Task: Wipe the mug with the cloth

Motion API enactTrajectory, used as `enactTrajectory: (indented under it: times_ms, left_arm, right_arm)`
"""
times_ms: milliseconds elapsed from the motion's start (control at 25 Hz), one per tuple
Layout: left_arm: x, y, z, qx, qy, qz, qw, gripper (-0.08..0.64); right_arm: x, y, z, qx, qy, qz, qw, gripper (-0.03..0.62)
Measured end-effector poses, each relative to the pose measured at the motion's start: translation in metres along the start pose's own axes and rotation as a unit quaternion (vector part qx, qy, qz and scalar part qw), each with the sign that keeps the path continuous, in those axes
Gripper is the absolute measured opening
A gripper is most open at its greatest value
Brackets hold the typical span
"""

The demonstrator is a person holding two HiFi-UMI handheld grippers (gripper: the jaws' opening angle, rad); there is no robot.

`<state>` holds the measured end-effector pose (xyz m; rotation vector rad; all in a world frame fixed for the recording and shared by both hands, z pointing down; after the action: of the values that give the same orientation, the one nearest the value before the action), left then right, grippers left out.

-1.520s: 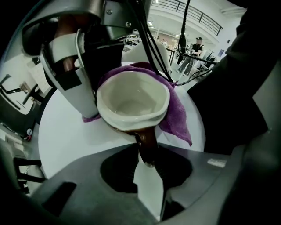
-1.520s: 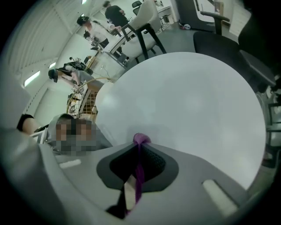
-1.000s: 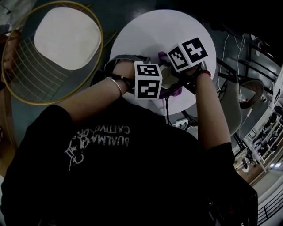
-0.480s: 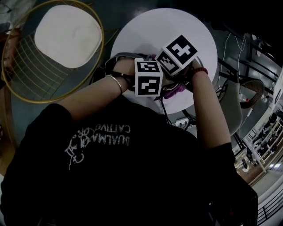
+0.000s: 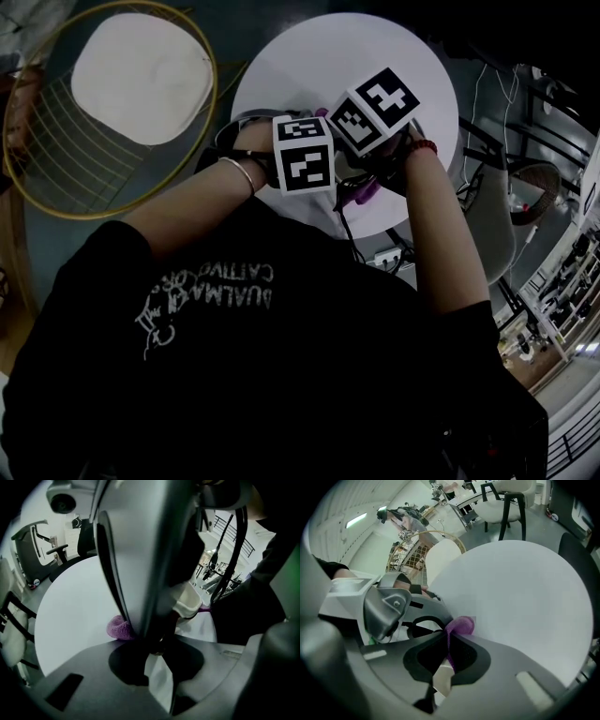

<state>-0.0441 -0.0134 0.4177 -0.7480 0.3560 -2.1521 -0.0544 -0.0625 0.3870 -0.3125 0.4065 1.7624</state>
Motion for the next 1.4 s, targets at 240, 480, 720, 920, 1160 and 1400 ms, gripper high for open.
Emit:
enactTrajectory:
  times_ms: [240,480,720,920,1160,1400]
  left_arm:
    - [0.000,-0.001,-0.003,0.002,0.013,0.007,0.9999,0.071]
    - [-0.003,-0.001,-0.002,-0.007,0.025,0.000,0.9997,0.071]
    - [-0.006,-0.003,-0.001,-0.025,0.027,-0.020,0.9991,0.071]
    - [-0.005,-0.003,-0.001,-0.022,0.037,-0.018,0.9989,0.071]
    - [-0.006,-0.001,0.000,-0.020,0.051,-0.016,0.9984,0.071]
    - [-0.008,-0.001,0.001,-0.026,0.062,-0.026,0.9974,0.072]
  right_arm:
    - [0.007,0.002,-0.005,-0.002,0.009,0.008,1.000,0.020]
    - [0.009,-0.004,-0.006,-0.023,-0.009,0.005,1.000,0.021]
    - [0.006,-0.021,-0.014,-0.113,-0.023,0.043,0.992,0.021]
    - [-0.001,-0.031,-0.023,-0.186,-0.034,0.076,0.979,0.021]
    - [-0.011,-0.044,-0.032,-0.229,-0.089,0.092,0.965,0.023]
    - [-0.022,-0.062,-0.040,-0.270,-0.125,0.128,0.946,0.023]
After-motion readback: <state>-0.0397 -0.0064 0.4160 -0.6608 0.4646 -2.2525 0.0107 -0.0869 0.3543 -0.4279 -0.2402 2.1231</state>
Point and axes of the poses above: the fingertips, and each gripper's own axes: z forward along the fingers, x to its left, y out of its top, the point moved 6 cm from there along -z, backward along the fingers, and after that the axes turned 5 degrees about -y, right-handed, at the moved point
